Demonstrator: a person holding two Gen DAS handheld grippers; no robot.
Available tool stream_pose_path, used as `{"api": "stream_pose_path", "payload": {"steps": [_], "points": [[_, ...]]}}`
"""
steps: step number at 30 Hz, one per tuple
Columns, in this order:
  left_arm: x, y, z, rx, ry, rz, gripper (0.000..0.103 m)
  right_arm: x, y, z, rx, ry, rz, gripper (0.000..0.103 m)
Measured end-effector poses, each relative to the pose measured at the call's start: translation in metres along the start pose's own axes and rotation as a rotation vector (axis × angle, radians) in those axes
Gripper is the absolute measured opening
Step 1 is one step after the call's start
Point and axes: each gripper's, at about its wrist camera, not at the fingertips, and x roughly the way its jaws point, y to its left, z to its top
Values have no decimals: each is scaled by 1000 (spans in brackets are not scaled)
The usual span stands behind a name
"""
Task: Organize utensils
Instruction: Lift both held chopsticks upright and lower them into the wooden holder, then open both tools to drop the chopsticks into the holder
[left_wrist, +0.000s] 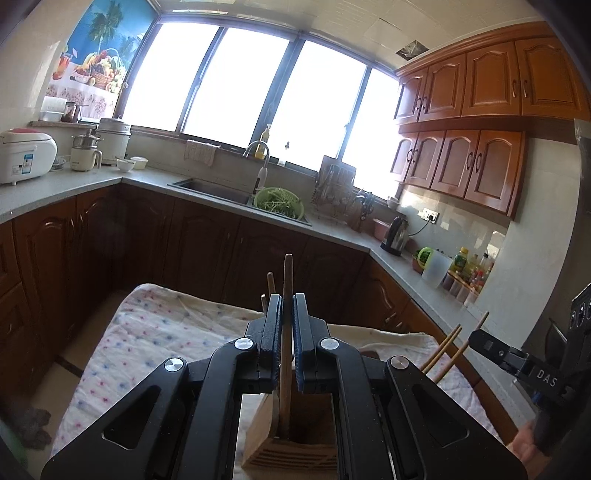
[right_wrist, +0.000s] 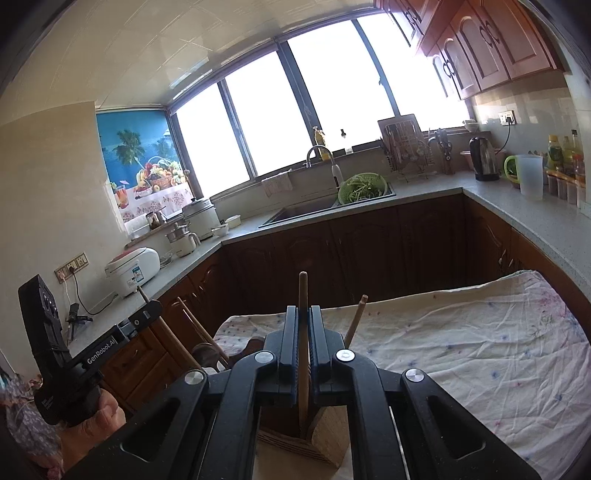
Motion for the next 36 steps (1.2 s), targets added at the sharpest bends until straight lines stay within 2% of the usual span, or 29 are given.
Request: {"api": "stream_pose_path", "payload": {"steps": [5, 23, 28, 29, 32, 34, 35, 36], "points": [[5, 3, -15, -8, 27, -5, 5, 3, -7, -7, 14, 6, -16, 5], [-1, -1, -16, 12, 23, 13, 6, 9, -13, -9, 31, 40, -31, 5], [2, 1, -13, 0, 57, -1, 6, 10, -17, -7, 57, 51, -17, 6], [2, 0, -13, 3, 58, -1, 6, 10, -17, -7, 60, 55, -12, 10], [0, 0, -13, 7, 62, 2, 6, 8, -20, -5, 72, 52, -10, 10], [0, 0, -13, 4, 70, 8, 11, 6, -20, -5, 76, 52, -7, 13], [-1, 0, -13, 0, 74, 9, 14, 5, -20, -5, 80, 50, -8, 20], [-2, 1, -14, -2, 73, 13, 25, 4, -20, -5, 84, 47, -7, 32]]}}
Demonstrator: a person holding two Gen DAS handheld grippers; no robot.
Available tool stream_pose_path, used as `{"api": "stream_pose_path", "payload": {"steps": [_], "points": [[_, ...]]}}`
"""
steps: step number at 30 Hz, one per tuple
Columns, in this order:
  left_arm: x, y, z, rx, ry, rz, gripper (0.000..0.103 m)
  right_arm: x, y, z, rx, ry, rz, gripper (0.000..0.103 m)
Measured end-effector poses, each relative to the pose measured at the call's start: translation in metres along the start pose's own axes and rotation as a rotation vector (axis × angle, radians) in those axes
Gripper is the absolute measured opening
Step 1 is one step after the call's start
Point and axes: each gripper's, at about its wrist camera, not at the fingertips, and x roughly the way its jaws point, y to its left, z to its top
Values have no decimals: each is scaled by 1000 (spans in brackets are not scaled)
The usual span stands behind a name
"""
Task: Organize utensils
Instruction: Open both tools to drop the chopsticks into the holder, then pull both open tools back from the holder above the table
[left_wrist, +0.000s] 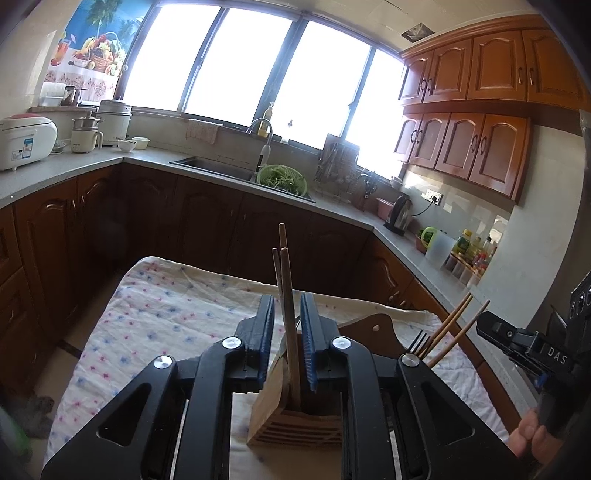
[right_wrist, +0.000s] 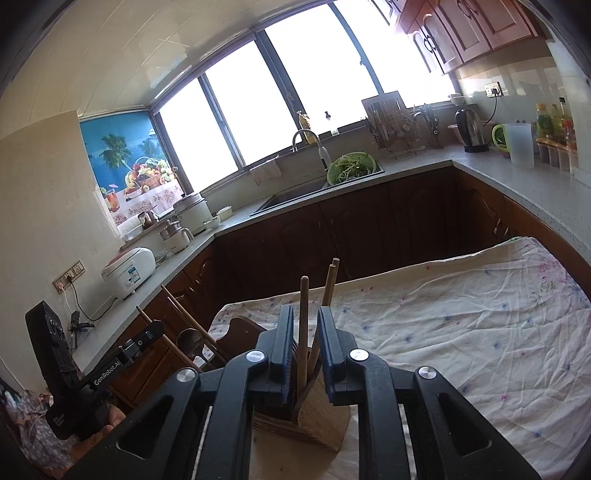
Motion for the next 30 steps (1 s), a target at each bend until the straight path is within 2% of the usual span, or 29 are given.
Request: {"api": "stream_pose_path", "payload": {"steps": [1, 2, 5, 6, 8, 9, 10, 12, 15, 18, 30], "points": [[-1, 0, 0, -2, -5, 5, 35, -2, -1, 0, 4, -5, 1, 39], [-3, 1, -1, -3, -9, 6, 37, -4, -1, 0, 8, -12, 5, 49], [-4, 2, 0, -9, 0, 18, 49, -8, -4, 0, 18, -16, 11, 54], [-5, 2, -1, -11, 0, 26, 57, -9, -5, -1, 24, -16, 17, 62], [-10, 3, -2, -13, -9, 33, 62, -12, -7, -1, 35, -21, 28, 75], [-12, 3, -3, -12, -7, 41, 68, -14, -8, -2, 38, -25, 31, 82], [-14, 3, -4, -12, -7, 49, 77, -16, -8, -3, 40, -30, 35, 85], [-20, 4, -7, -10, -14, 66, 85, -20, -9, -5, 41, -42, 41, 94], [-27, 5, -10, -5, -12, 90, 94, -24, -8, -8, 41, -44, 49, 97], [-34, 8, -13, -11, -14, 101, 96, -29, -8, -11, 39, -47, 50, 100], [-70, 7, -20, -18, -16, 111, 98, -59, 2, -19, 2, -66, 41, 101]]}}
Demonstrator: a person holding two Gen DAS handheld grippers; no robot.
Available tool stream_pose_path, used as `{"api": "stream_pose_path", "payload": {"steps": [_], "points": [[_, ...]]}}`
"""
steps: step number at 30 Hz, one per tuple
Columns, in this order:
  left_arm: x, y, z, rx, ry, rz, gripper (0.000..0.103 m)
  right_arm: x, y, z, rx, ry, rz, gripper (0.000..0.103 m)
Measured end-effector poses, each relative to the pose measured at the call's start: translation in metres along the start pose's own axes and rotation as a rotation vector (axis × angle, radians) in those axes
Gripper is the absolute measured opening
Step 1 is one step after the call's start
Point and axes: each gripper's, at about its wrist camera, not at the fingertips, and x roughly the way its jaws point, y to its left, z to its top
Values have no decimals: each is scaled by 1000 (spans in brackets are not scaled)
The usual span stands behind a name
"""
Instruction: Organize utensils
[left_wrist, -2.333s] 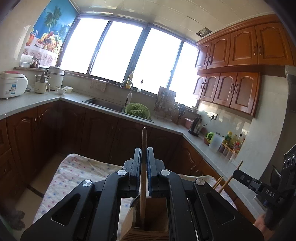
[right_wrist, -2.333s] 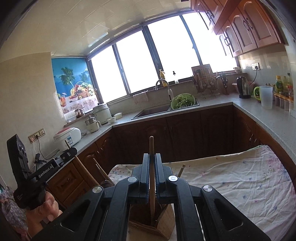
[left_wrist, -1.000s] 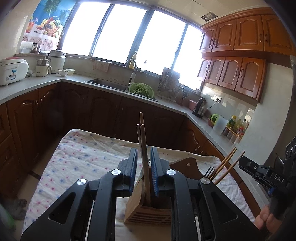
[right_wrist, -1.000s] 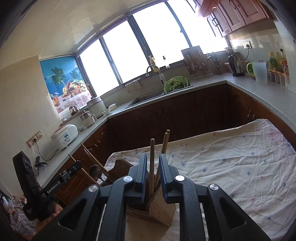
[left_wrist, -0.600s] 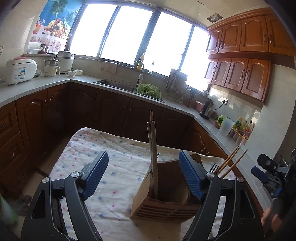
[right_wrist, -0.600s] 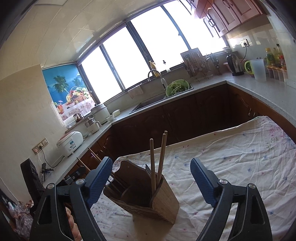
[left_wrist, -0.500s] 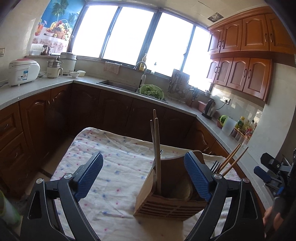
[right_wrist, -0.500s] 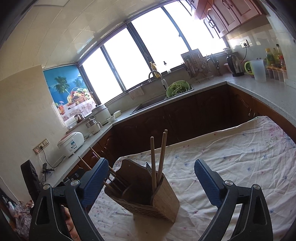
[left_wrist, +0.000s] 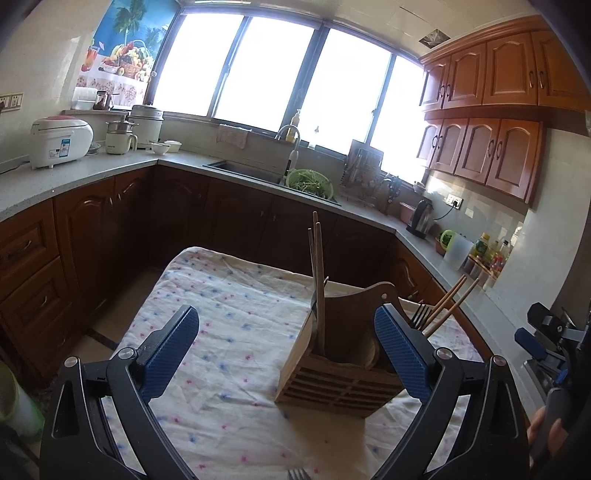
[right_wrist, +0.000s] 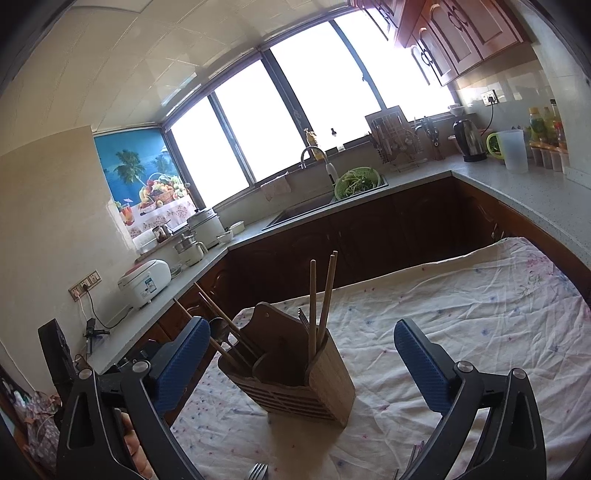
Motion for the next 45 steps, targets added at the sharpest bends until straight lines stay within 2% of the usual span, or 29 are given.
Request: {"api": "stream_pose_path", "payload": {"steps": [6, 9, 11, 16, 22, 25, 33, 38, 45], "points": [[-31, -6, 0, 16, -5, 4, 98, -23, 12, -6, -55, -13, 10, 101], [-54, -15, -3, 49, -24, 1, 99, -41, 25, -8, -124, -30, 10, 101], [-72, -21, -10, 79, -50, 10, 103, -57, 34, -12, -172, -52, 8, 103], [-108, -33, -22, 144, -74, 15, 103, -95, 47, -21, -248, -89, 32, 103], [-152, -40, -39, 142, -103, -3, 103, -139, 49, -32, -263, -142, 27, 103], [-165, -43, -58, 155, -111, 1, 103, -150, 41, -50, -236, -147, 28, 103], [-181, -41, -112, 197, -132, 67, 103, -151, 23, -122, -247, -107, -62, 103], [-185, -35, -148, 208, -107, 90, 103, -152, 20, -163, -278, -84, -89, 103], [-187, -37, -184, 244, -53, 125, 103, -157, 19, -191, -297, -47, -90, 103]]}}
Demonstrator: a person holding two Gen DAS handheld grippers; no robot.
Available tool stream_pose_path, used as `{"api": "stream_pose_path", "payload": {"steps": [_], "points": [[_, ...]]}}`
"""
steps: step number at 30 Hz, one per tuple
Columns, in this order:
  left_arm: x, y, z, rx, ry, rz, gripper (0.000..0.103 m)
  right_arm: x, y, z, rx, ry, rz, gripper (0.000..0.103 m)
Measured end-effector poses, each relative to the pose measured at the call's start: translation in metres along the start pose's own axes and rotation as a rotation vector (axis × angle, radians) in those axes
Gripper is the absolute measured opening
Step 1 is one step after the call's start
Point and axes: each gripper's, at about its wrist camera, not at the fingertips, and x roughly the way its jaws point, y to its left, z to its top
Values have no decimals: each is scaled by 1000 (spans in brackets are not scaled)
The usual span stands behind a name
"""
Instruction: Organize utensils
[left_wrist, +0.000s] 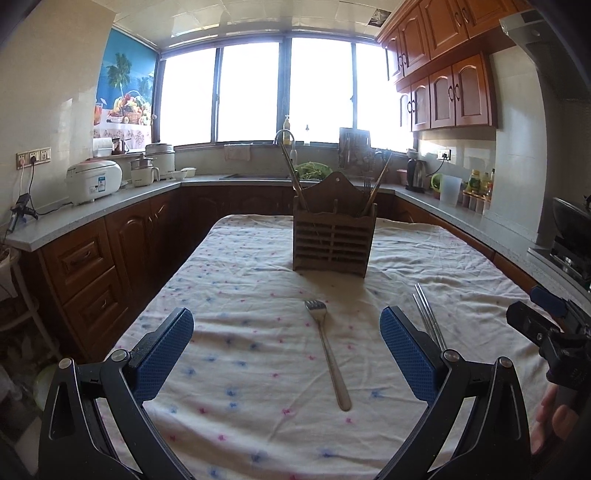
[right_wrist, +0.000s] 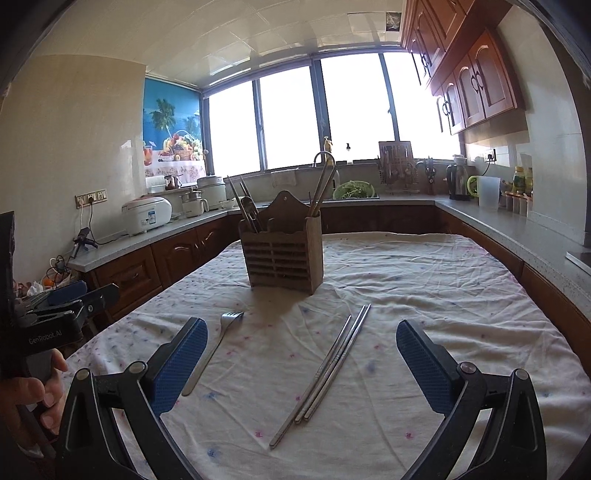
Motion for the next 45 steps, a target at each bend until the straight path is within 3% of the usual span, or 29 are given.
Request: {"api": "stream_pose_path", "payload": {"steps": [11, 45], "points": [[-11, -8, -7, 28, 4, 48, 103, -13, 9, -11, -29, -4, 12, 103], [-20, -3, -7, 33, -5, 90, 103, -17, 14, -8, -41, -15, 14, 103]]}}
